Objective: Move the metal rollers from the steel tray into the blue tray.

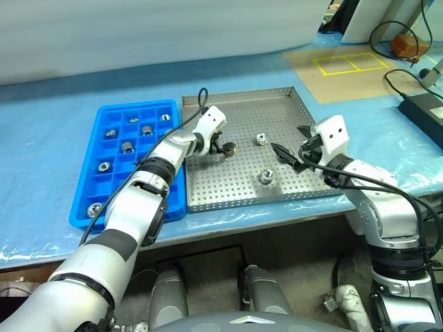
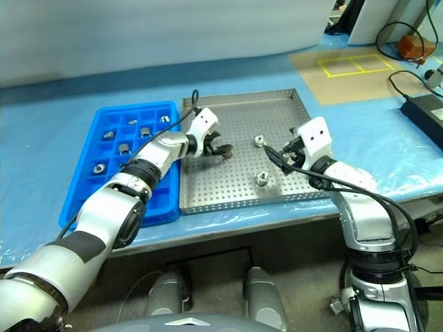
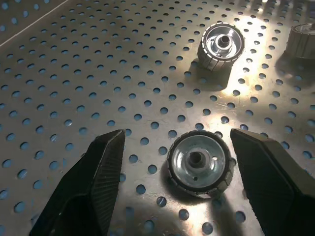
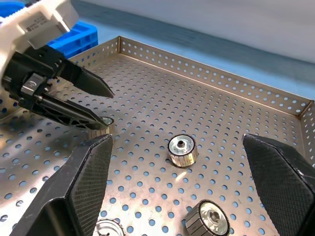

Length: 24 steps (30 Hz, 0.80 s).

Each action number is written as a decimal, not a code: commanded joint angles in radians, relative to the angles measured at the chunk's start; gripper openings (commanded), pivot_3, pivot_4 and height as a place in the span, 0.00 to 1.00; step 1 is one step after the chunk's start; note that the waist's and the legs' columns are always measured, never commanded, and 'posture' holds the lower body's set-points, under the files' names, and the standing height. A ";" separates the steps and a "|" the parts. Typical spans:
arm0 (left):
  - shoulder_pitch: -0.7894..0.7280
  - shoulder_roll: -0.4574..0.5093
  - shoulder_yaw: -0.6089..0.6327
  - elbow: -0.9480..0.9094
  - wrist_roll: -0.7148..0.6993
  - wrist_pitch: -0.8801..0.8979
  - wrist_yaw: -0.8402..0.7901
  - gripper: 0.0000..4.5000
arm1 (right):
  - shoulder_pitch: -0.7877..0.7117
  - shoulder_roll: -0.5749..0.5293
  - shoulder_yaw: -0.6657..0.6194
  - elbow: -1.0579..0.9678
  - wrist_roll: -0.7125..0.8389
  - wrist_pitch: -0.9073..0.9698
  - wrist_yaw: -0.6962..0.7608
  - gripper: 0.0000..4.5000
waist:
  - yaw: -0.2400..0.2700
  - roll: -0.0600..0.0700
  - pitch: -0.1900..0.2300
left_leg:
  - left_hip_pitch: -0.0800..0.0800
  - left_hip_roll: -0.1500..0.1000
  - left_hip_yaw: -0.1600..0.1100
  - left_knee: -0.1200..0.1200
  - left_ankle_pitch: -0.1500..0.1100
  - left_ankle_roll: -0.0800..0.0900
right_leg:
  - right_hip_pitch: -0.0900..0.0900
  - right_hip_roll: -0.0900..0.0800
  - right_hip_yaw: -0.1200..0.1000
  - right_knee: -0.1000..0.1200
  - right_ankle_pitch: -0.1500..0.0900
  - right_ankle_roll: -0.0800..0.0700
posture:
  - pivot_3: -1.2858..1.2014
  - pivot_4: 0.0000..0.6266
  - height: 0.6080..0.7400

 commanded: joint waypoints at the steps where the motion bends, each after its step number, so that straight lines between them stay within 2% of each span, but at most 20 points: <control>1: -0.043 -0.012 0.029 0.007 0.002 -0.022 0.015 0.80 | 0.001 0.002 0.002 -0.078 0.050 0.018 0.014 0.98 | -0.001 0.000 0.000 | 0.000 0.000 0.000 0.000 0.000 0.000 | 0.000 0.000 0.000 0.000 0.000 0.000 | 0.31 0.24 1.00; 11: -0.032 -0.007 0.042 0.060 0.053 0.029 0.132 0.80 | -0.019 -0.014 0.041 -0.048 0.027 0.004 0.009 0.98 | -0.002 0.000 0.000 | 0.001 0.001 0.000 -0.001 0.000 0.000 | 0.000 0.000 -0.001 -0.001 0.000 0.000 | 0.32 0.24 1.00; 19: 0.001 -0.035 0.027 0.042 0.073 0.038 0.069 0.80 | -0.055 -0.013 0.059 -0.028 0.005 -0.015 0.004 0.98 | -0.001 0.000 0.000 | 0.000 0.000 0.000 -0.003 0.000 0.000 | 0.000 0.000 -0.001 -0.004 0.000 0.000 | 0.33 0.24 1.00; 24: 0.013 -0.021 0.033 0.052 0.085 0.042 0.086 0.80 | -0.053 -0.015 0.063 -0.013 -0.005 -0.023 0.000 0.98 | -0.001 0.000 0.000 | 0.000 0.000 0.000 -0.004 0.000 0.000 | 0.001 0.000 -0.001 -0.006 0.000 0.000 | 0.33 0.24 1.00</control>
